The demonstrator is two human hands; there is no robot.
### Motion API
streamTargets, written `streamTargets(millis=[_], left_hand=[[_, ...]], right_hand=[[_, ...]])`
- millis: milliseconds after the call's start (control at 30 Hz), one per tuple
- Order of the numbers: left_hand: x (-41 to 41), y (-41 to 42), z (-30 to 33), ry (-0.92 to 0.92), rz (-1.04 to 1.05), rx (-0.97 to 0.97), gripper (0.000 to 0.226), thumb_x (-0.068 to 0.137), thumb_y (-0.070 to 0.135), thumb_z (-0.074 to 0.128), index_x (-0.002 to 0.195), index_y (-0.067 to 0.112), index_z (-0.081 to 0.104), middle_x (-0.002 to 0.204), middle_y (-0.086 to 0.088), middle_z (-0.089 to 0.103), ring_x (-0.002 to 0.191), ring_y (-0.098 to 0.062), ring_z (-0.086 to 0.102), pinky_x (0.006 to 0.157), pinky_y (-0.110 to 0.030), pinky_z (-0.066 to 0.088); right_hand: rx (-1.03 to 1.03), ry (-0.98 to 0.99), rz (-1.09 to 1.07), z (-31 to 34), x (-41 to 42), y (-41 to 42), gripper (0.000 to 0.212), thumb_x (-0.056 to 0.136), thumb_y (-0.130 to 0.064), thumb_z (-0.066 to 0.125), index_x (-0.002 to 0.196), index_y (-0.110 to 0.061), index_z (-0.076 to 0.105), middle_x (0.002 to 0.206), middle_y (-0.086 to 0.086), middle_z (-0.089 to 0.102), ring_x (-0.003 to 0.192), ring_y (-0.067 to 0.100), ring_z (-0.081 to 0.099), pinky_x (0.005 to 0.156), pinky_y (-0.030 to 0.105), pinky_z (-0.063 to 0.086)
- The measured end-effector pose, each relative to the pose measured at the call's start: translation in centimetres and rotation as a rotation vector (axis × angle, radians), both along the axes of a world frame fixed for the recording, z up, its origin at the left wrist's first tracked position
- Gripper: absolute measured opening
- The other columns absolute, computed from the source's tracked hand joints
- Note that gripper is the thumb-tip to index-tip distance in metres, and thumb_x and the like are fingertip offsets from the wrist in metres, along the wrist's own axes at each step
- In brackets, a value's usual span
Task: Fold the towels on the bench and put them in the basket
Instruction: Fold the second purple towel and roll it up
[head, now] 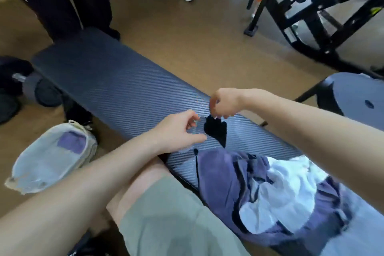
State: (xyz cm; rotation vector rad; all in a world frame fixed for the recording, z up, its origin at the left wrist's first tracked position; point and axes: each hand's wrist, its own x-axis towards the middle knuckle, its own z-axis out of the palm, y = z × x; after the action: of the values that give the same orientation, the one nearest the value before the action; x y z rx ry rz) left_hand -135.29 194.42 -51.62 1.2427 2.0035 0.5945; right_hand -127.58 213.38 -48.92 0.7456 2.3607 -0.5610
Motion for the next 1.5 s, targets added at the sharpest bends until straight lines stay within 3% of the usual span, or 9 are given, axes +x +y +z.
streamTargets(millis=[200,400,633,800,900,1033,1233,1367,1500], left_hand=[[5.9,2.7,-2.7,0.336,-0.221,-0.148,0.056,0.071,0.047,0.077,0.113,0.019,0.053,0.112,-0.003,0.053,0.108,-0.026,0.053,0.082,-0.037,0.047],[6.3,2.3,-3.9,0.372,-0.232,-0.182,0.018,0.089,0.025,0.057,0.078,0.025,0.042,0.103,-0.007,0.063,0.104,-0.034,0.058,0.076,-0.038,0.044],[1.7,2.3,-0.2,-0.020,0.356,0.076,0.012,0.098,0.022,0.045,0.087,0.018,0.045,0.081,0.000,0.055,0.077,-0.020,0.051,0.064,-0.035,0.035],[-1.6,1.9,2.6,-0.196,0.757,0.307,0.007,0.094,0.021,0.046,0.087,0.021,0.046,0.077,0.001,0.051,0.070,-0.018,0.048,0.068,-0.035,0.043],[-2.7,1.5,3.7,-0.191,0.819,0.327,0.005,0.094,0.021,0.043,0.090,0.020,0.044,0.084,0.003,0.050,0.073,-0.015,0.047,0.061,-0.031,0.041],[-2.8,0.2,3.7,-0.035,0.677,0.214,0.025,0.093,0.032,0.055,0.110,0.017,0.044,0.093,0.004,0.053,0.082,-0.016,0.051,0.067,-0.033,0.041],[-0.7,-0.4,0.6,0.617,-0.017,-0.102,0.105,0.076,0.062,0.070,0.159,0.028,0.015,0.160,-0.012,0.022,0.145,-0.033,0.024,0.118,-0.049,0.023],[2.6,0.6,-1.3,0.559,-0.245,-0.037,0.080,0.081,0.059,0.067,0.147,0.024,0.038,0.151,-0.005,0.042,0.141,-0.026,0.033,0.114,-0.046,0.026],[4.1,1.3,-1.8,0.554,-0.122,0.071,0.018,0.098,0.031,0.049,0.107,0.015,0.047,0.113,-0.013,0.065,0.107,-0.037,0.060,0.083,-0.045,0.046]], right_hand=[[-0.014,-0.172,0.073,-1.8,6.9,-1.9,0.047,0.071,-0.038,0.083,0.106,-0.010,0.068,0.087,0.004,0.070,0.079,0.024,0.067,0.065,0.031,0.053],[0.019,-0.091,0.133,-3.0,7.3,-3.3,0.019,0.076,-0.024,0.072,0.092,-0.014,0.075,0.090,0.006,0.073,0.086,0.025,0.068,0.068,0.031,0.054],[-0.336,0.163,-0.178,-0.9,7.0,-1.5,0.039,0.073,-0.030,0.079,0.107,-0.022,0.063,0.094,-0.001,0.065,0.081,0.016,0.057,0.072,0.032,0.045],[-0.296,0.494,-0.330,-0.9,6.4,-1.4,0.030,0.072,-0.004,0.075,0.098,-0.015,0.063,0.085,0.002,0.062,0.073,0.021,0.057,0.067,0.033,0.049],[-0.460,0.607,-0.524,-1.4,6.1,-1.7,0.059,0.071,-0.005,0.080,0.121,-0.018,0.053,0.102,0.001,0.053,0.079,0.023,0.057,0.077,0.043,0.057],[-0.253,0.258,-0.278,-2.6,6.9,-2.2,0.105,0.072,-0.023,0.085,0.156,-0.021,0.021,0.129,0.002,0.045,0.117,0.022,0.054,0.095,0.033,0.048],[-0.030,0.309,-0.253,-3.5,6.8,-3.5,0.032,0.076,-0.014,0.075,0.106,-0.020,0.064,0.091,0.000,0.064,0.077,0.017,0.056,0.059,0.024,0.041],[-0.323,0.550,-0.580,-2.5,6.2,-3.8,0.019,0.075,-0.003,0.075,0.086,-0.014,0.065,0.068,-0.003,0.057,0.064,0.013,0.052,0.057,0.023,0.040],[-0.579,0.603,-0.700,-1.0,6.3,-4.3,0.021,0.078,-0.001,0.076,0.093,-0.012,0.064,0.075,0.002,0.060,0.066,0.013,0.056,0.050,0.017,0.041]])
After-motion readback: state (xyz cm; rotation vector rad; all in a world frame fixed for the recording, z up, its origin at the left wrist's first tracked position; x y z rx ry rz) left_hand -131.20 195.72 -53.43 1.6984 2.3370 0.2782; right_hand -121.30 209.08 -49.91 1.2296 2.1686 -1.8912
